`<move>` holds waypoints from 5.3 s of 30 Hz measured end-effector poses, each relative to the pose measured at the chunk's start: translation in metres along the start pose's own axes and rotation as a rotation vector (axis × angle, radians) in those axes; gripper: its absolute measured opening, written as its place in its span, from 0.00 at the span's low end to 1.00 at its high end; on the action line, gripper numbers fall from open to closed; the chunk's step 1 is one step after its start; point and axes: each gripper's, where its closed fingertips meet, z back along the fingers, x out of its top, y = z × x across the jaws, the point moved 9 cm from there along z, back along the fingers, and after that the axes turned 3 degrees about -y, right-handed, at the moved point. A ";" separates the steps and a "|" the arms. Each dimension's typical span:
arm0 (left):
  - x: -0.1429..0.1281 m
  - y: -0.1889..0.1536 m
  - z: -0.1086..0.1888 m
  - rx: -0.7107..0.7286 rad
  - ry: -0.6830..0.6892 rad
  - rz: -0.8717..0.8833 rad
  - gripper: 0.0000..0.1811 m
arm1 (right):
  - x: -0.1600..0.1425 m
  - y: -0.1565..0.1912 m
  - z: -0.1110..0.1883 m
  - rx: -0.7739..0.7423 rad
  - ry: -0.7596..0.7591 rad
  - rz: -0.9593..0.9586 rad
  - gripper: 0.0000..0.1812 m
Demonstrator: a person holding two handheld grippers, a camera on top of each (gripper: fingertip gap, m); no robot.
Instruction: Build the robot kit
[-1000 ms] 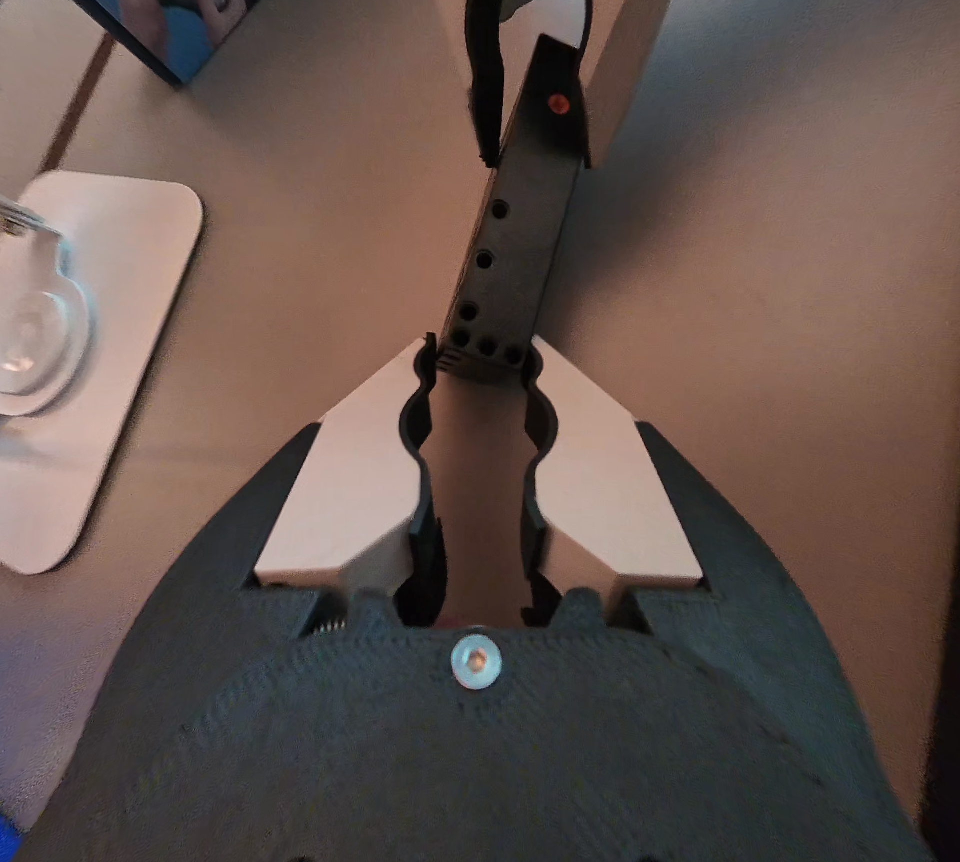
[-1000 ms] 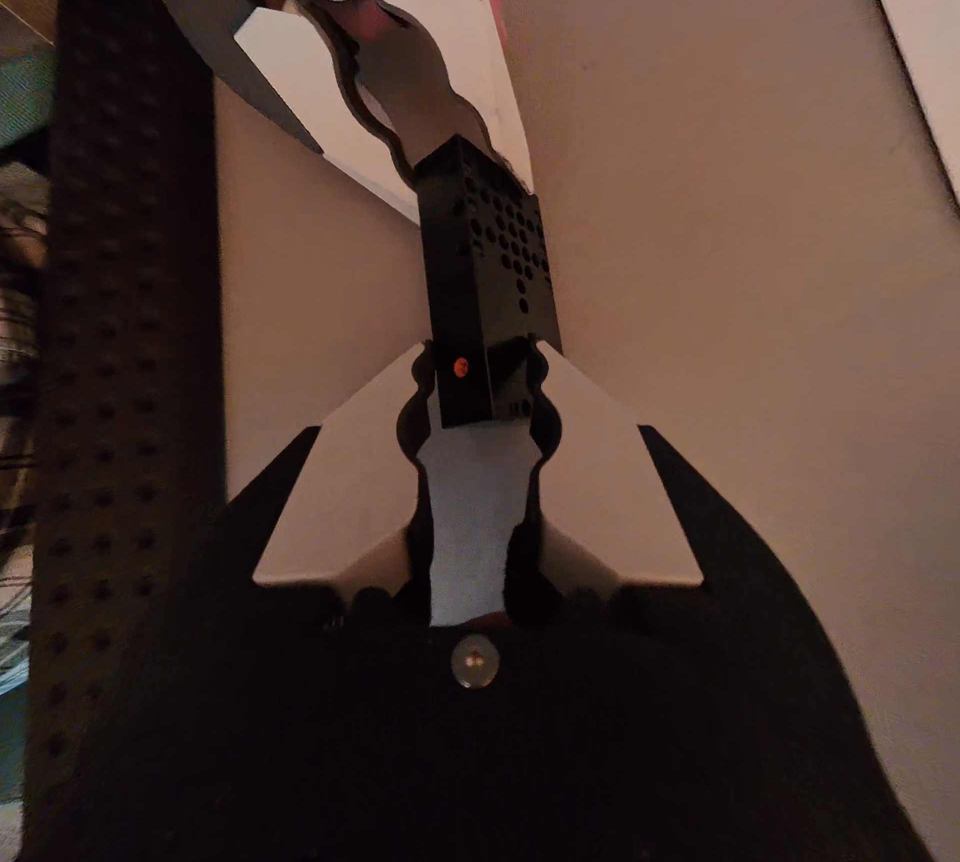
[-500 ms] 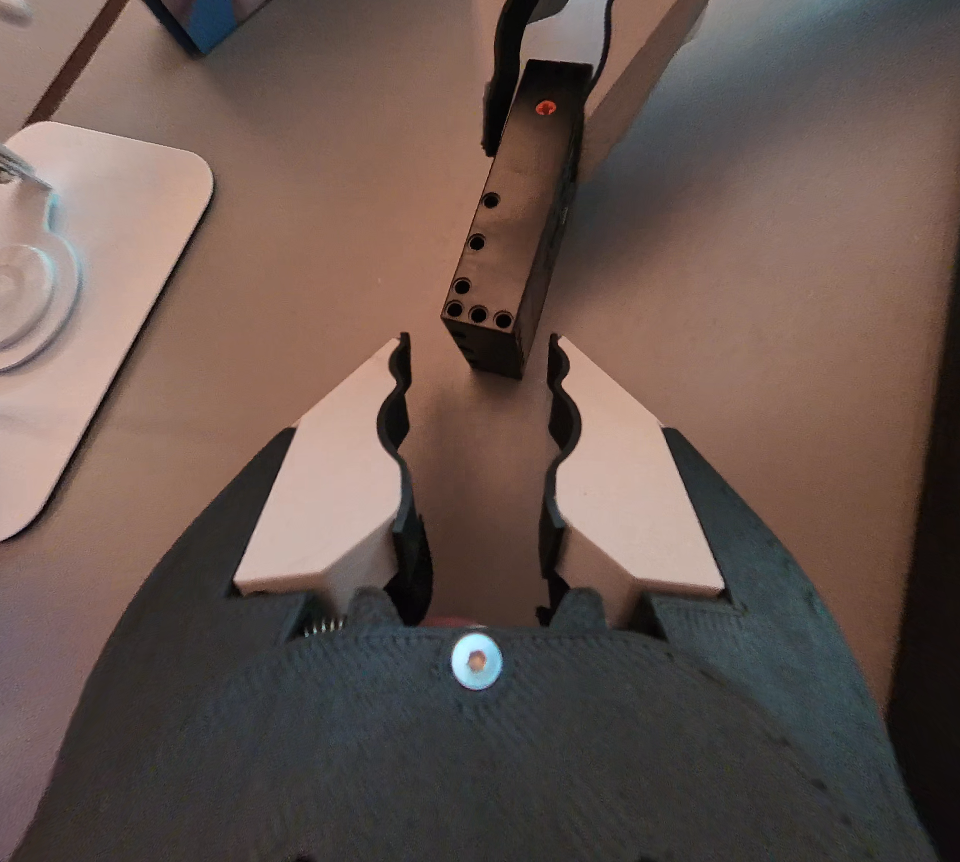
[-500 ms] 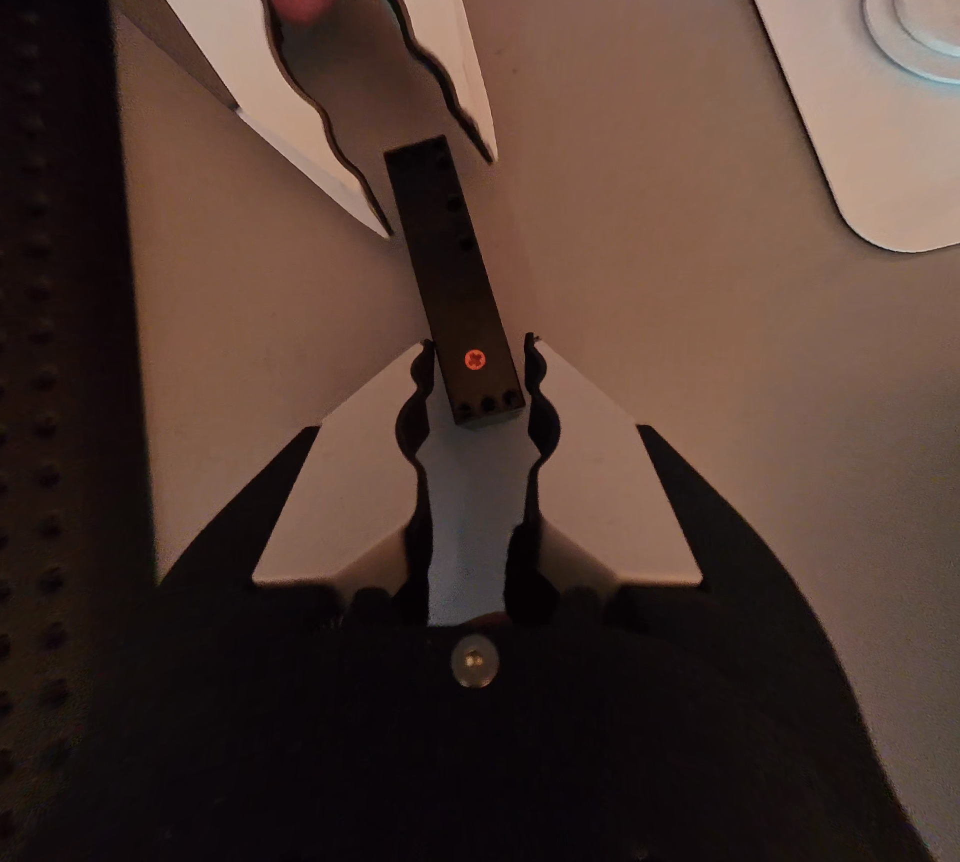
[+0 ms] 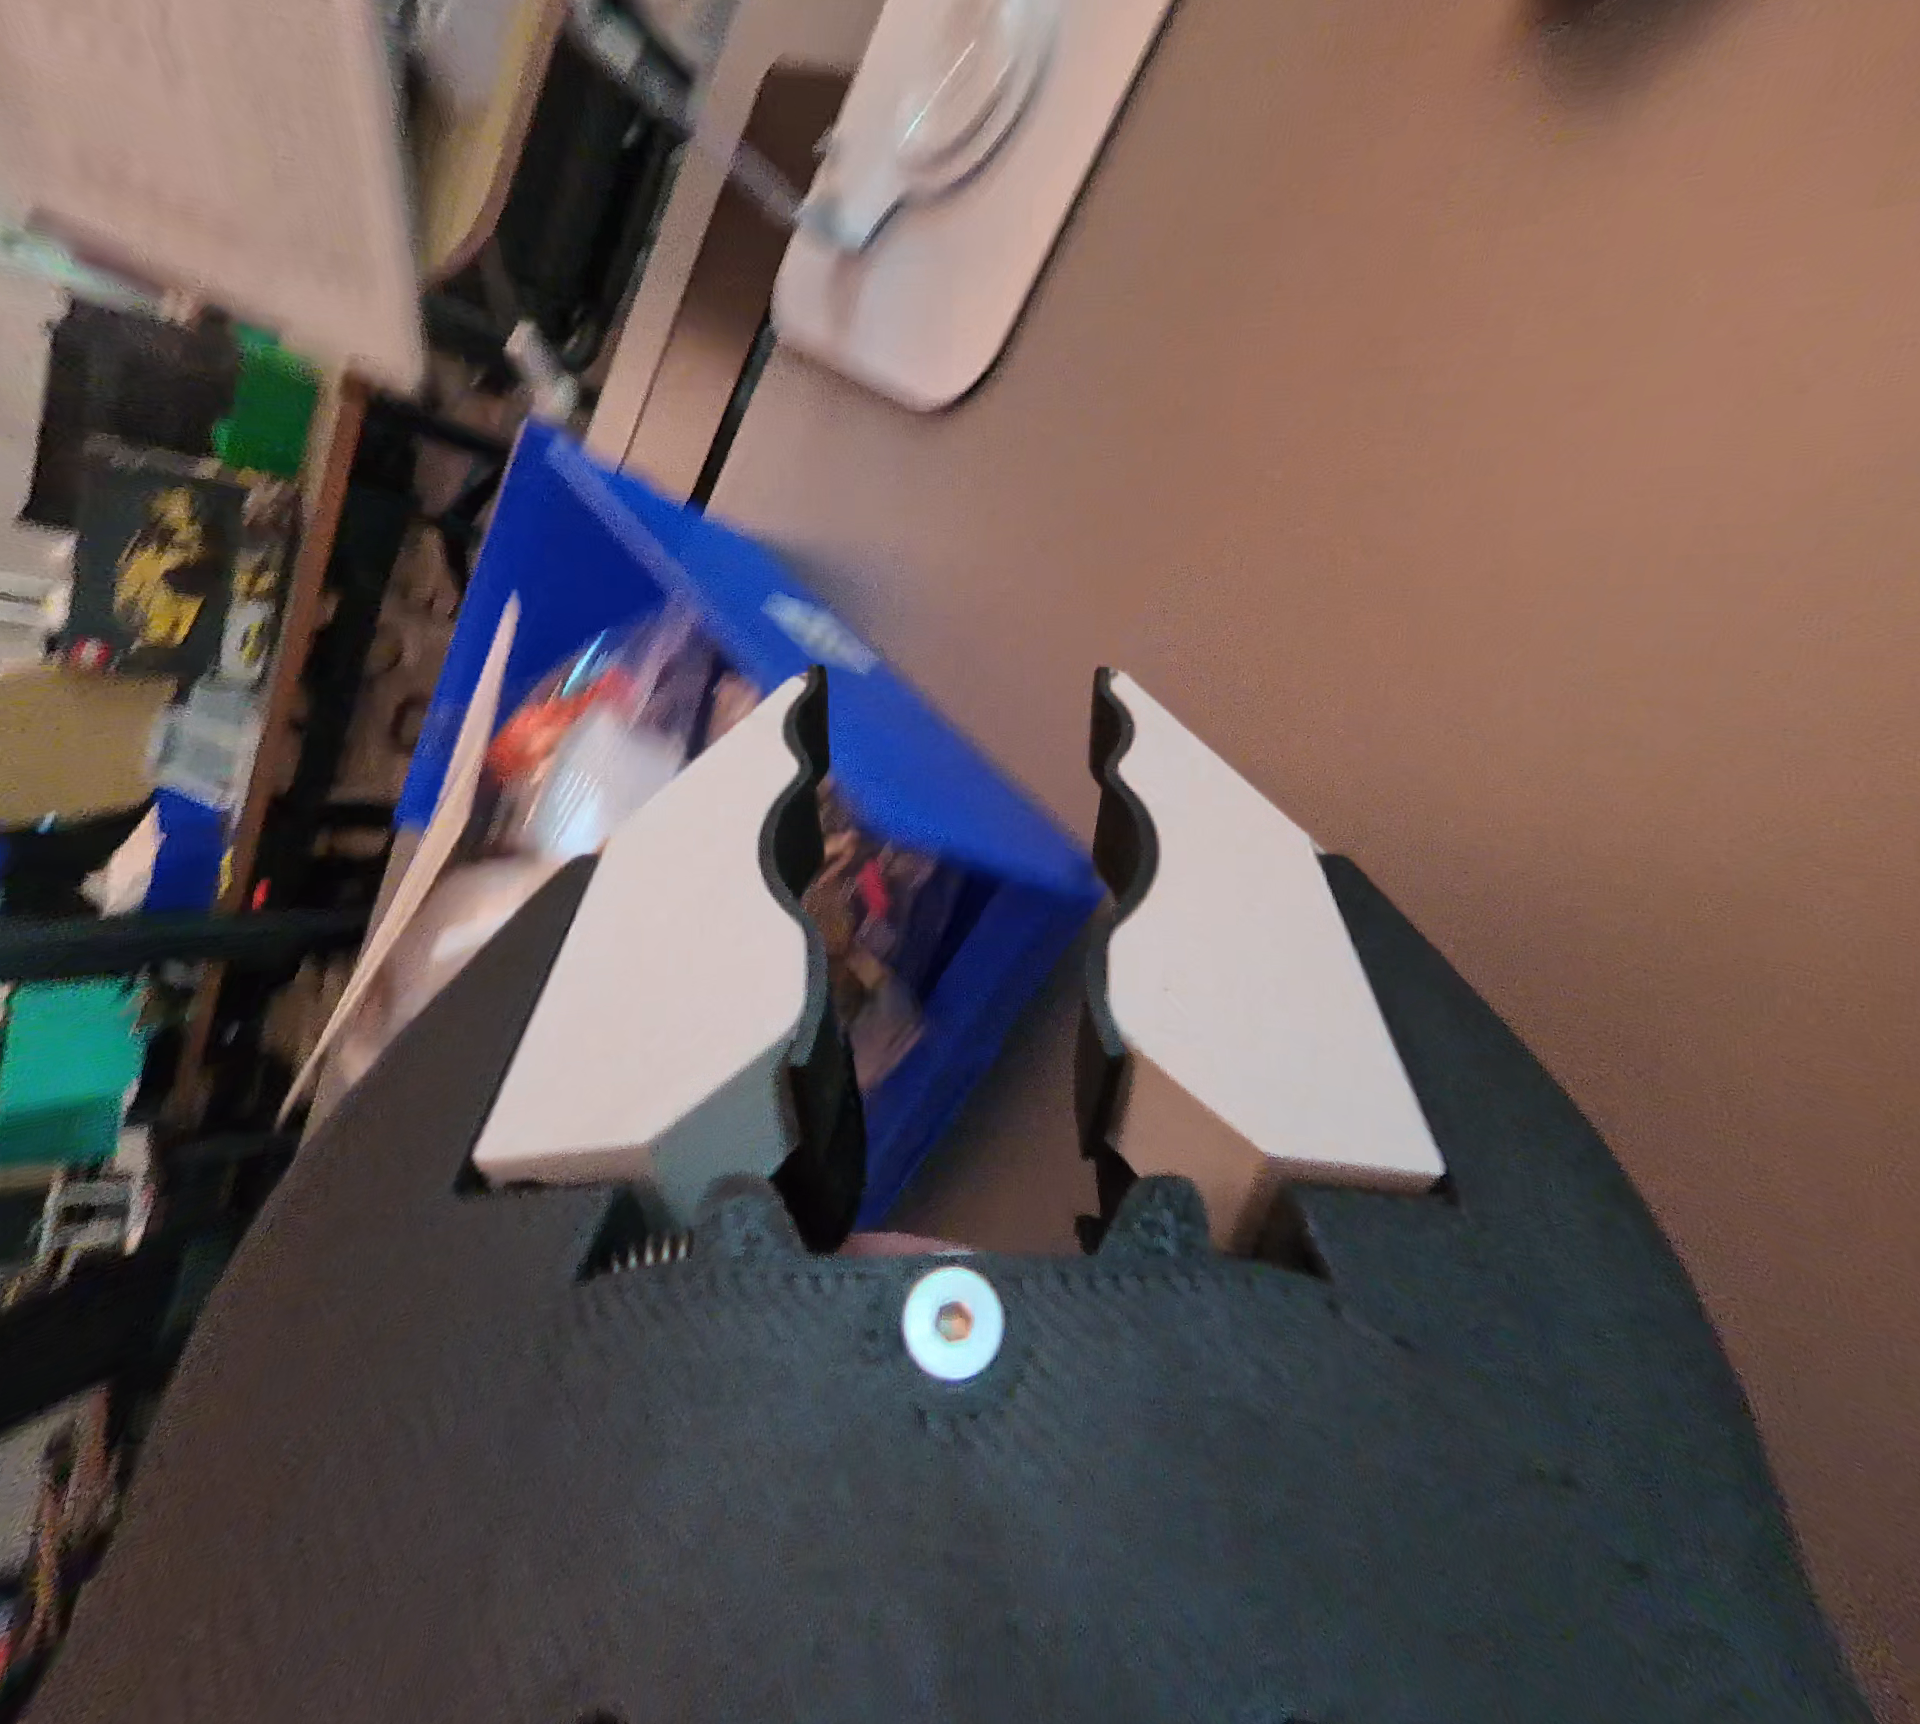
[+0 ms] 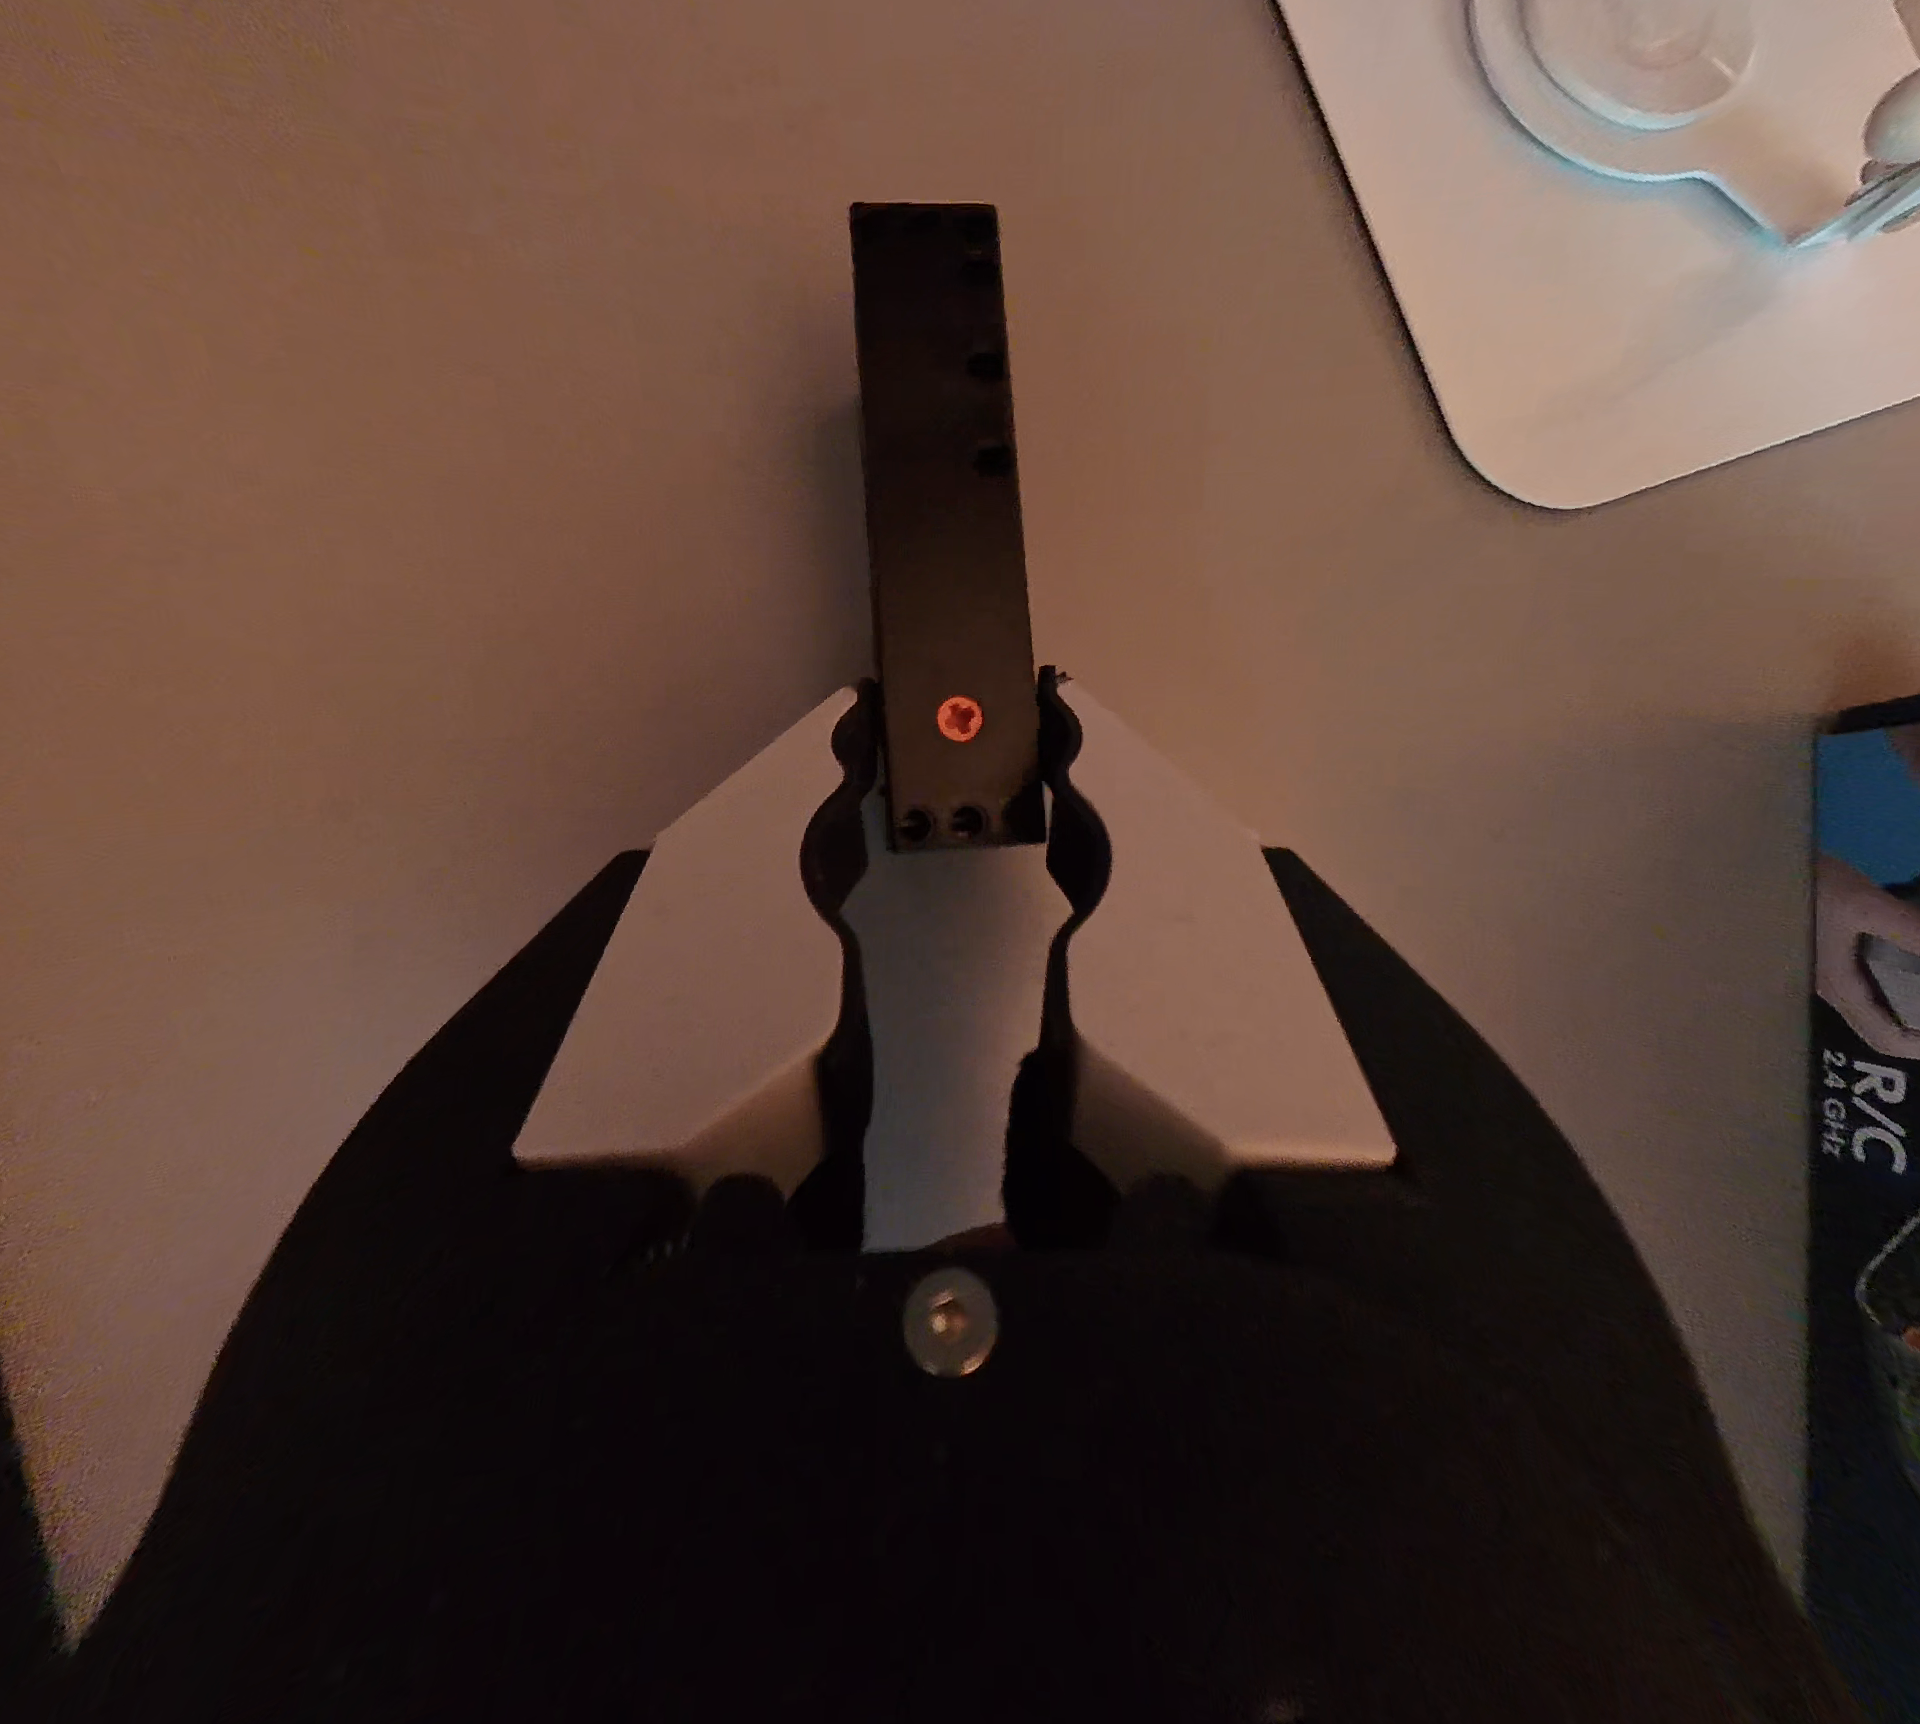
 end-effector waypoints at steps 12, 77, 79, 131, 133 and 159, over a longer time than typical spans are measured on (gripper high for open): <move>-0.084 0.011 -0.006 0.221 0.120 -0.105 0.10 | 0.006 -0.002 -0.003 -0.038 -0.030 -0.002 0.23; 0.141 -0.101 0.007 -0.397 -0.588 0.133 0.09 | 0.026 0.078 0.079 0.053 -0.645 -0.048 0.03; 0.140 -0.100 0.001 -0.404 -0.595 0.177 0.00 | 0.023 0.076 0.076 0.088 -0.652 -0.079 0.02; 0.117 -0.087 -0.036 -0.902 -0.653 0.650 0.00 | 0.017 0.048 0.085 0.168 -0.581 -0.304 0.00; 0.115 -0.084 -0.037 -0.892 -0.646 0.645 0.00 | 0.015 0.046 0.082 0.183 -0.555 -0.334 0.00; 0.117 -0.097 -0.040 -0.858 -0.585 0.532 0.00 | 0.048 0.082 0.048 -0.046 -0.276 0.203 0.02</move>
